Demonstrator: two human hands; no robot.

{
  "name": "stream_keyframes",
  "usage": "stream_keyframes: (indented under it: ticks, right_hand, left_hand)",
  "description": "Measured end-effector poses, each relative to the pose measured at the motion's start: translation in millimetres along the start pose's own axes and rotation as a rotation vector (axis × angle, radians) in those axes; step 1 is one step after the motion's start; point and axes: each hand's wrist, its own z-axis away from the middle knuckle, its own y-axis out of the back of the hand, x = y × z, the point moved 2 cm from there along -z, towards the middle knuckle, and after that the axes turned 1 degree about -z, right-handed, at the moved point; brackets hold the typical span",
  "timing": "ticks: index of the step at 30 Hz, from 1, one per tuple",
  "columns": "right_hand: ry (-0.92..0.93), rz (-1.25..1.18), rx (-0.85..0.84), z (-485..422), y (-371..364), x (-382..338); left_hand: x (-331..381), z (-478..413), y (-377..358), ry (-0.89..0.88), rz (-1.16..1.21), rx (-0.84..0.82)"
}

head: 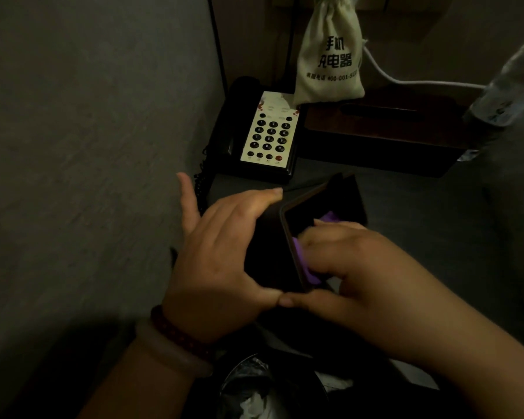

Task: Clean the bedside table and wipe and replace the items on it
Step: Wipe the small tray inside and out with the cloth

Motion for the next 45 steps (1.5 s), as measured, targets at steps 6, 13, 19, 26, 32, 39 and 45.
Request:
stream_keyframes:
  ticks: [6,13,19,26,32,39,45]
  right_hand:
    - [-0.109,-0.073,0.082,-1,6,-13]
    - [-0.322,-0.135,0.337,-12,-8,-42]
    - [-0.042,-0.197,0.193,-9,4,-15]
    - [0.178,0.233,0.018,7,1,7]
    - [0.363,0.390,0.024,18,6,1]
    - [0.445,0.540,-0.111,29,47,-20]
    - [0.339,0.594,-0.253,37,60,-34]
  left_hand:
    - [-2,1,-1,0.010,-0.019,0.048]
    - [17,1,-20,0.174,0.008,0.390]
    - [10,6,-18,-0.021,-0.098,0.306]
    - [-3,-9,4,-0.143,-0.071,-0.261]
    - [-14,-25,46,-0.177,-0.309,-0.484]
    - [8,-59,85,-0.373,-0.553,-0.486]
    - [25,-54,83,-0.340,-0.529,-0.548]
